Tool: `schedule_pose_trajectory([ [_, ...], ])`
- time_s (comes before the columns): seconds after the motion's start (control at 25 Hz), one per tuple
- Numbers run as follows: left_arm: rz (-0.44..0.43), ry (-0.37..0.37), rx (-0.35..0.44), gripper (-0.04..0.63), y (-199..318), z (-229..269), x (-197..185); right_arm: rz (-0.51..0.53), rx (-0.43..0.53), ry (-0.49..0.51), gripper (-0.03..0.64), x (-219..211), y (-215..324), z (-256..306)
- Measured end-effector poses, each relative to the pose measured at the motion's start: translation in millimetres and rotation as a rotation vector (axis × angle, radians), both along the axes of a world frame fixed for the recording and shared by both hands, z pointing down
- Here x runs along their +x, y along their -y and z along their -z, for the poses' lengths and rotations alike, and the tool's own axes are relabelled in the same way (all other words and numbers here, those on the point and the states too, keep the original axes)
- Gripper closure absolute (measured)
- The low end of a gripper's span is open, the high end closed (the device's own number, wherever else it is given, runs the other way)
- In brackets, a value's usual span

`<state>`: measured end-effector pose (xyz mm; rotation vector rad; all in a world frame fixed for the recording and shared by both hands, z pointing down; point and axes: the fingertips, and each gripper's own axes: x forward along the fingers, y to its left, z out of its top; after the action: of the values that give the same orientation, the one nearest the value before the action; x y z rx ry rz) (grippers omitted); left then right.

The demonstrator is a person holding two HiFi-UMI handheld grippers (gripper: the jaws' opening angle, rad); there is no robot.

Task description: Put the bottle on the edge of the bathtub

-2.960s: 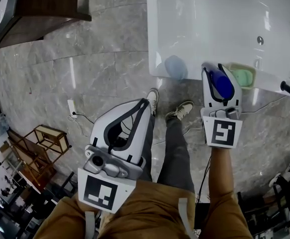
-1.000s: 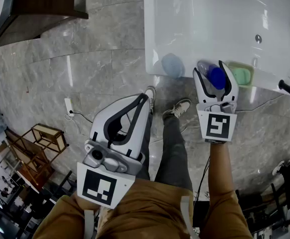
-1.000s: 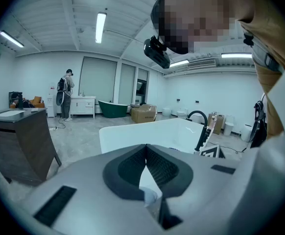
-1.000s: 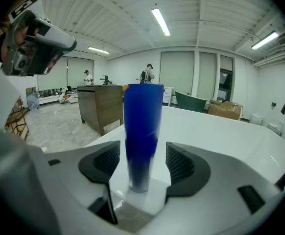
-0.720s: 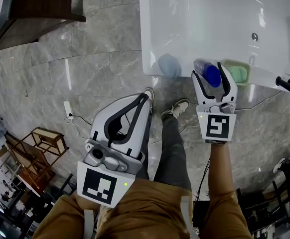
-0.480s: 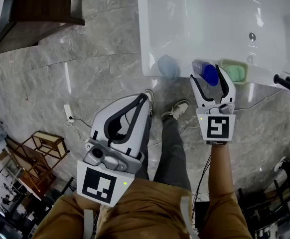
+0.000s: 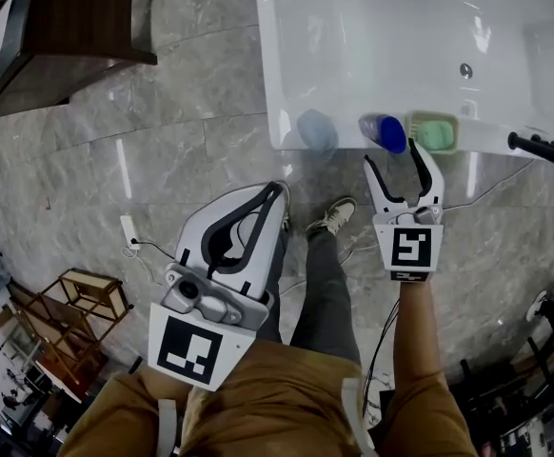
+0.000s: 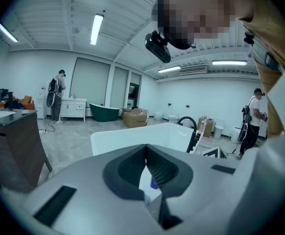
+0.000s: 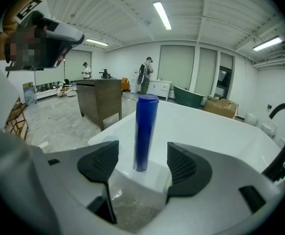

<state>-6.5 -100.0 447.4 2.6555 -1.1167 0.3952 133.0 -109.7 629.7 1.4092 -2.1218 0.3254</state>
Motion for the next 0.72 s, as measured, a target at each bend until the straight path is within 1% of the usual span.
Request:
schedule_pose_trajectory([
  [0.12,-0.023,-0.004,-0.003,0.588,-6.4,5.9,-5.1,-0.026,-0.01,-0.033,0.318,4.1,-5.9,6.8],
  [0.4,-0.077,-0.012,0.011,0.588,-17.8,22.2,-12.3,-0.053,-0.034,-0.044,0.325,3.8,-21.8,26.4],
  [0.52,-0.091,-0.024,0.011,0.588,-20.4,26.8,-17.8,-0.059,-0.041,-0.065,0.352,2.8,-29.0,38.6],
  [0.6,-0.092,-0.035,0.008,0.588,-22.4,32.2,-22.3,-0.054,-0.043,-0.094,0.385,1.4,-34.1,48.1],
  [0.72,-0.1,-0.051,0.014,0.588,-23.9,42.3,-25.5,-0.051,-0.033,-0.139,0.457,1.8,-38.6,64.2],
])
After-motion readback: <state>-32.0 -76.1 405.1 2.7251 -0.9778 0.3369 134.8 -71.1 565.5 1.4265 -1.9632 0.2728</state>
